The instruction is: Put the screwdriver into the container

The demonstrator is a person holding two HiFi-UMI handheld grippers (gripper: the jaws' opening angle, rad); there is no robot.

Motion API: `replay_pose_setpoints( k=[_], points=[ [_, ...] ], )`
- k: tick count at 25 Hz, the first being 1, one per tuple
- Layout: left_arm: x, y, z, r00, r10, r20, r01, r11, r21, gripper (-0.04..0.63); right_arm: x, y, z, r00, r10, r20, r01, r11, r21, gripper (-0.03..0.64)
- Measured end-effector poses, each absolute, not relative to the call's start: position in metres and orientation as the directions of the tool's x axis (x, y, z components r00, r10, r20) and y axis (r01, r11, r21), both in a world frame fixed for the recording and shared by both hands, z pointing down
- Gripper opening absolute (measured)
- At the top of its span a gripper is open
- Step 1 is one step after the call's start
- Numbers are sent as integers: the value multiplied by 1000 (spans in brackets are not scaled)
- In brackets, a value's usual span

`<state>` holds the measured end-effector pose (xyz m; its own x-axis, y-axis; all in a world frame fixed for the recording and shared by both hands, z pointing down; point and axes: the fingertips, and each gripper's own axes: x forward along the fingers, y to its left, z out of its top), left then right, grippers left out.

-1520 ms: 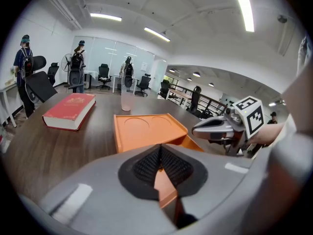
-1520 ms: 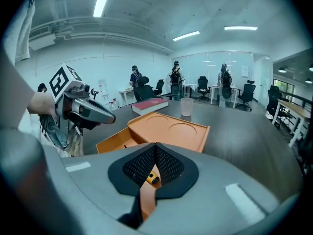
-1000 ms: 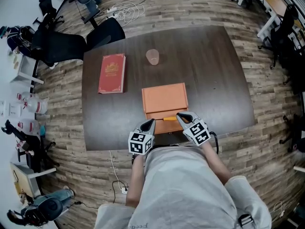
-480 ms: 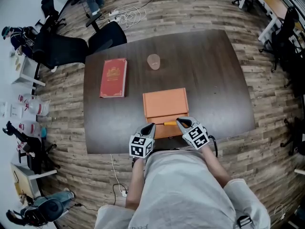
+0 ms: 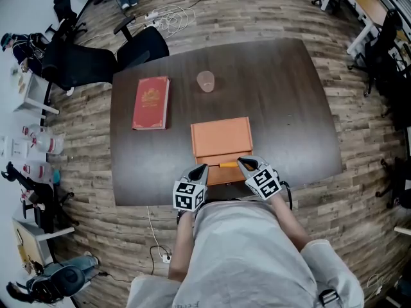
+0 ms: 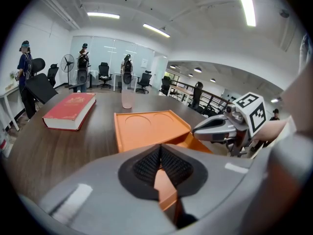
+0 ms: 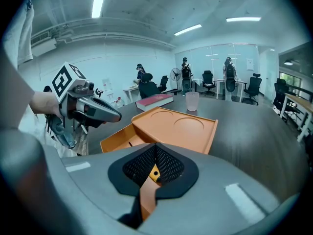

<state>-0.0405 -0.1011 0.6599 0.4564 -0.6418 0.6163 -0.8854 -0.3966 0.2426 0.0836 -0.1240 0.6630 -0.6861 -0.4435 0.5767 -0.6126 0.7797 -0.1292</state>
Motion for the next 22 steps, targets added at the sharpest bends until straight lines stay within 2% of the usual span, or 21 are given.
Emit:
replay_pose_setpoints(
  k=[22],
  points=[
    [-38, -100, 659, 457, -646, 611, -886, -395, 245, 55, 88, -123, 665, -676, -445, 587, -619, 776, -124, 2]
  ],
)
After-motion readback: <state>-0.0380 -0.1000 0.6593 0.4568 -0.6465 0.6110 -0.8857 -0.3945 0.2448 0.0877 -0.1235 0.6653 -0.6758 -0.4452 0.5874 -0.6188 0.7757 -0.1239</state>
